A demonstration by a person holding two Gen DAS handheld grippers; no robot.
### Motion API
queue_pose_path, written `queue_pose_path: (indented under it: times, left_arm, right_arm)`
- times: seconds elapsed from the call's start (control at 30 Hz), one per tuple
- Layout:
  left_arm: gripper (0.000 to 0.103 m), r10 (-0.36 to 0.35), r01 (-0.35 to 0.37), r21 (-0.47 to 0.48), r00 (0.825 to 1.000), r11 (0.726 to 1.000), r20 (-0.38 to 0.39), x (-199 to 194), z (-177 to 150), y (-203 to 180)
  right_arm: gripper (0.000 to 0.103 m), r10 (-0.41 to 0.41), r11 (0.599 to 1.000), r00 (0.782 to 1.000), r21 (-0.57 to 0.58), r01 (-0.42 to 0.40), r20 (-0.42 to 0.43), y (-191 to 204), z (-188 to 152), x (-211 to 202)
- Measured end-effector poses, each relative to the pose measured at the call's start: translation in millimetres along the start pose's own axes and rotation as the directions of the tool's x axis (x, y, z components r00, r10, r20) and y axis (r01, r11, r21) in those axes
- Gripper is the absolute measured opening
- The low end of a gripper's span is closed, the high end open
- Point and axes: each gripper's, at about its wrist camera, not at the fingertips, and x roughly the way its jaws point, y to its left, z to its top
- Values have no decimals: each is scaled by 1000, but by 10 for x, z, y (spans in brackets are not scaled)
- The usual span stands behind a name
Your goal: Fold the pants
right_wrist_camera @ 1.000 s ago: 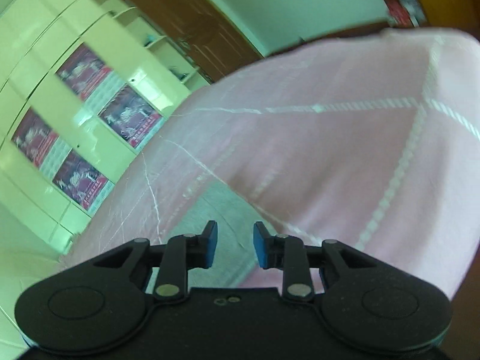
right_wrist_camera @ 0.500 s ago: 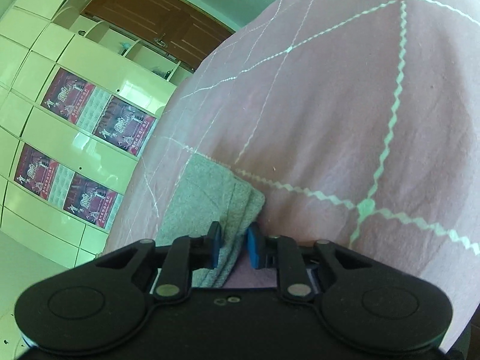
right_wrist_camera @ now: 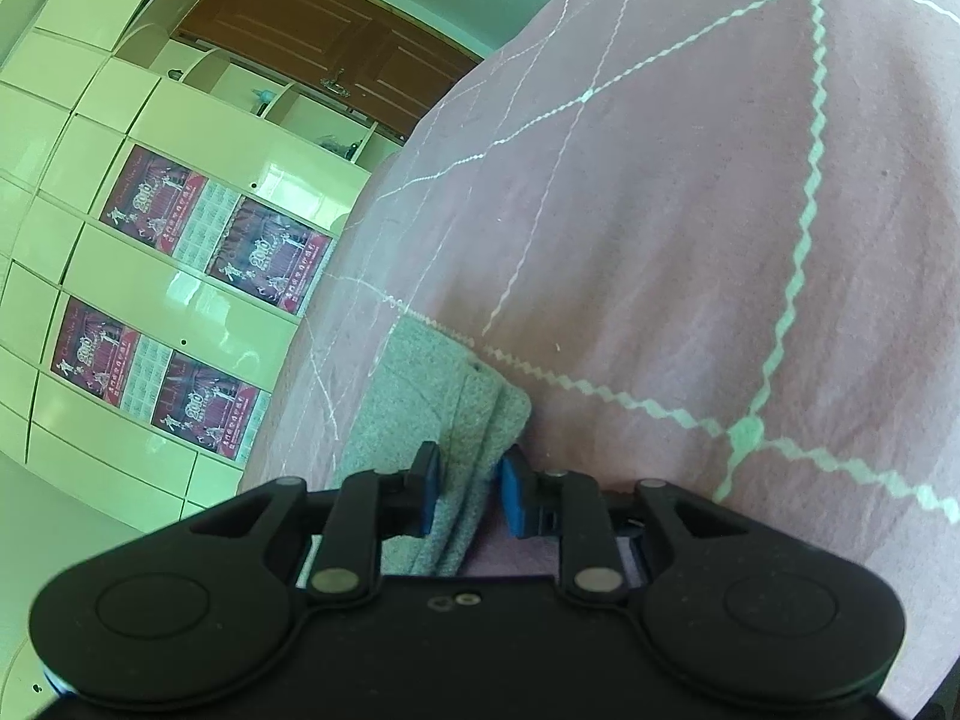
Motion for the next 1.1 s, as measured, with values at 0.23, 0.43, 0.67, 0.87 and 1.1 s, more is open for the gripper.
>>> queue_pose_path:
  times: [0.23,0.43,0.67,0.87,1.1]
  left_arm:
    - [103,51,-51,61,999,997,-12,-1,-35,-199]
    - [103,45,-45,48,999,998,-8,21,-40,-175]
    - [103,40,-40,42,999,998,-7,97,-10,-116]
    - [103,38,-38,41,999,998,-2,105,-16,-100]
    - [103,34,-35,40,999,999,5,111,-27,-94]
  right_arm:
    - [16,11,999,1000,-49,-11,8,69,11,-30]
    - [17,34,999,999,-10,-34,24,13,23,-64]
    - [12,4,999,999,-45,-3,40,55,-22,-81]
    - [13,-24,999,999,-47,27,49,45,-39,-75]
    - [11,-29,998,999,-59,31,25,41,-37,-57]
